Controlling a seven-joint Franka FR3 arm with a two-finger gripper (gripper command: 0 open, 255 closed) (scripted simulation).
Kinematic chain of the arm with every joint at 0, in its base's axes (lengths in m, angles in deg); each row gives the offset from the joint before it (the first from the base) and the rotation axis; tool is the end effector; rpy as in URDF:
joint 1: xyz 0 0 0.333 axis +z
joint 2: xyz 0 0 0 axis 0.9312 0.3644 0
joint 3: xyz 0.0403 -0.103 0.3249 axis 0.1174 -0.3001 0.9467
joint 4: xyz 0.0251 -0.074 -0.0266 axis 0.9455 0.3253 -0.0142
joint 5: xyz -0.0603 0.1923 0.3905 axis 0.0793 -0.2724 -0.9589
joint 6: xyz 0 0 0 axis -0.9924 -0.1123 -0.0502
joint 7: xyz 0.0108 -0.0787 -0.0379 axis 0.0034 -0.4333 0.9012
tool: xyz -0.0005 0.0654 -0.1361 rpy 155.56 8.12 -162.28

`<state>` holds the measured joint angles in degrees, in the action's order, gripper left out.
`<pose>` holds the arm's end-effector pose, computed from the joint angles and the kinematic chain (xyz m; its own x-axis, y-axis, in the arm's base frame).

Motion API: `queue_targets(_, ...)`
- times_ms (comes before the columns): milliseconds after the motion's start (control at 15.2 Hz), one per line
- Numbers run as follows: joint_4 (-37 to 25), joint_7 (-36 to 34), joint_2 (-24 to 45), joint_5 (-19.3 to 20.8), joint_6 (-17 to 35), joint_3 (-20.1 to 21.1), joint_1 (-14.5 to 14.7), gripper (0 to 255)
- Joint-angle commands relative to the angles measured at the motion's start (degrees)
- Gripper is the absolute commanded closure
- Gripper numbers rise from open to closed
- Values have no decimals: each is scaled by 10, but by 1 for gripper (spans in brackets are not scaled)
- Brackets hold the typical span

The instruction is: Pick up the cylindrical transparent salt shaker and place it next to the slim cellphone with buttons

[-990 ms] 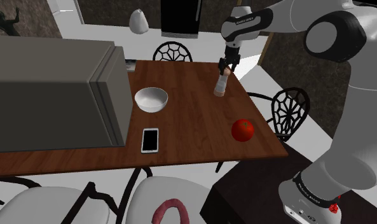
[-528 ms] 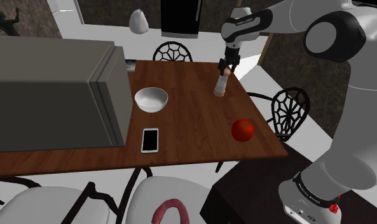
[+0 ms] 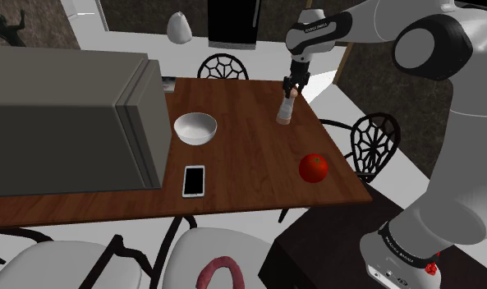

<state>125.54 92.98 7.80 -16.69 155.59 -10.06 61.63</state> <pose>0.6949 -0.2227 0.3323 0.9954 -0.0807 -0.0512 -0.0793 -0.9965 0.0282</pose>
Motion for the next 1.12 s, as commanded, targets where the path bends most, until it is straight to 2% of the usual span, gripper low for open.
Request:
queue_targets(0, 0, 0, 0, 0, 0, 0, 0, 255)
queue_targets(1056, -74, -2, -26, 6, -100, -3, 0, 255)
